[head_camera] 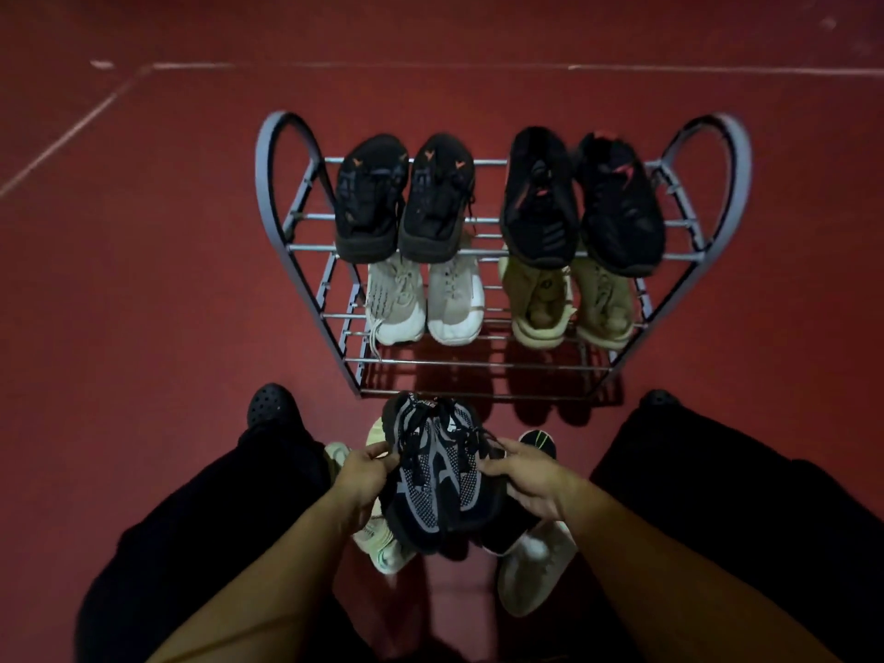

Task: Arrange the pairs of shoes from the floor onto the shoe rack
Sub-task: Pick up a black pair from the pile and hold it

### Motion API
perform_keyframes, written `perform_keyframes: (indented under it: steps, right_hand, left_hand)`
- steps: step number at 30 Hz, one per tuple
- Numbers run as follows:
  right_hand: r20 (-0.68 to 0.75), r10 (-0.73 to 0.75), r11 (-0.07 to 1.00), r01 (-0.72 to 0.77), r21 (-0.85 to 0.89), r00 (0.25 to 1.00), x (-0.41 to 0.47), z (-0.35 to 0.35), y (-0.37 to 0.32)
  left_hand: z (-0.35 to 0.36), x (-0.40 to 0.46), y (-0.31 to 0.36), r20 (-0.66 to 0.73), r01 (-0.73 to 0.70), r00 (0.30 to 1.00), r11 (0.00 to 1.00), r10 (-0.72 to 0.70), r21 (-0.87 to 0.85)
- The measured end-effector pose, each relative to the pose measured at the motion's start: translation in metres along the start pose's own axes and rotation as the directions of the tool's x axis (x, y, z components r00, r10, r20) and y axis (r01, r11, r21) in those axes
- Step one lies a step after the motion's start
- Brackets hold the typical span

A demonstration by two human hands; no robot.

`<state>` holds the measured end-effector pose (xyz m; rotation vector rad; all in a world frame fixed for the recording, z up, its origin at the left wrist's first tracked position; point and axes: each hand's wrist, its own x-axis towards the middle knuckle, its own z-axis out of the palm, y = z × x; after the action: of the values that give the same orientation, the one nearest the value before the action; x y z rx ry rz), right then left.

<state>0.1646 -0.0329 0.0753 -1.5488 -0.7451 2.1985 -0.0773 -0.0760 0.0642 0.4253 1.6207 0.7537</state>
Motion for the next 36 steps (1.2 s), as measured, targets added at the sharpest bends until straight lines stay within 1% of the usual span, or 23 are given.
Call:
perform_keyframes:
  steps: [3, 4, 6, 7, 8, 12, 16, 18, 19, 21, 23, 26, 27, 29, 31, 34, 36]
  right_hand:
    - [0.007, 0.041, 0.996, -0.04, -0.084, 0.999, -0.022, 0.006, -0.012]
    - [0.023, 0.059, 0.991, -0.055, -0.125, 0.998, -0.029, 0.009, -0.016]
    - [0.051, 0.065, 0.987, -0.057, -0.152, 0.997, -0.042, 0.011, -0.023]
    - [0.057, 0.058, 0.988, -0.048, -0.149, 0.997, -0.049, 0.012, -0.026]
    - [0.056, 0.047, 0.988, -0.038, -0.149, 0.997, -0.056, 0.013, -0.029]
    - [0.018, 0.005, 0.992, -0.003, -0.126, 1.0, -0.075, 0.008, -0.035]
    - [-0.004, 0.022, 0.992, -0.023, -0.124, 1.0, -0.092, 0.006, -0.037]
    - [-0.012, 0.034, 0.992, -0.035, -0.122, 0.999, -0.096, 0.007, -0.037]
    - [-0.009, 0.042, 0.992, -0.043, -0.118, 0.999, -0.099, 0.009, -0.038]
    - [-0.003, 0.047, 0.995, -0.048, -0.085, 0.999, -0.1, 0.013, -0.041]
    - [-0.008, 0.038, 0.999, -0.038, -0.038, 0.999, -0.101, 0.02, -0.043]
    - [-0.021, 0.034, 0.999, -0.034, 0.007, 0.999, -0.097, 0.026, -0.04]
    - [-0.005, 0.039, 0.999, -0.039, 0.03, 0.999, -0.094, 0.027, -0.037]
    - [0.01, 0.038, 0.997, -0.038, 0.068, 0.999, -0.086, 0.026, -0.031]
    - [-0.031, 0.031, 0.994, -0.027, 0.109, 0.999, -0.077, 0.025, -0.026]
    - [-0.115, 0.026, 0.994, -0.014, 0.105, 0.993, -0.062, 0.022, -0.021]
    - [-0.141, 0.025, 0.996, -0.012, 0.092, 0.99, -0.05, 0.019, -0.019]
  left_hand:
    - [-0.001, -0.019, 0.011, -0.02, -0.087, 0.996, 0.991, 0.09, 0.101]
    - [-0.002, -0.023, 0.015, -0.015, -0.134, 0.99, 0.976, 0.139, 0.17]
    - [-0.003, -0.033, 0.025, 0.001, -0.222, 0.972, 0.914, 0.236, 0.34]
    - [-0.004, -0.038, 0.03, 0.001, -0.251, 0.962, 0.887, 0.272, 0.387]
    - [-0.005, -0.045, 0.035, 0.004, -0.265, 0.958, 0.881, 0.286, 0.393]
    - [-0.004, -0.067, 0.047, 0.037, -0.298, 0.953, 0.9, 0.302, 0.317]
    - [-0.006, -0.078, 0.048, 0.078, -0.305, 0.952, 0.892, 0.296, 0.334]
    - [-0.005, -0.082, 0.049, 0.048, -0.348, 0.933, 0.857, 0.357, 0.379]
    - [-0.004, -0.084, 0.05, 0.004, -0.355, 0.923, 0.845, 0.385, 0.399]
    - [-0.002, -0.088, 0.054, -0.091, -0.332, 0.915, 0.863, 0.393, 0.382]
    - [0.001, -0.094, 0.057, -0.176, -0.257, 0.925, 0.897, 0.336, 0.36]
    - [-0.001, -0.092, 0.054, -0.256, -0.193, 0.932, 0.948, 0.258, 0.253]
    - [-0.002, -0.093, 0.052, -0.251, -0.187, 0.939, 0.963, 0.233, 0.195]
    - [-0.003, -0.092, 0.048, -0.188, -0.171, 0.967, 0.985, 0.173, 0.027]
    - [-0.003, -0.087, 0.042, -0.108, -0.137, 0.986, 0.988, 0.129, -0.073]
    - [-0.004, -0.071, 0.03, -0.058, -0.071, 0.996, 0.993, 0.066, -0.096]
    - [-0.004, -0.057, 0.024, -0.02, -0.044, 0.999, 0.993, 0.042, -0.112]
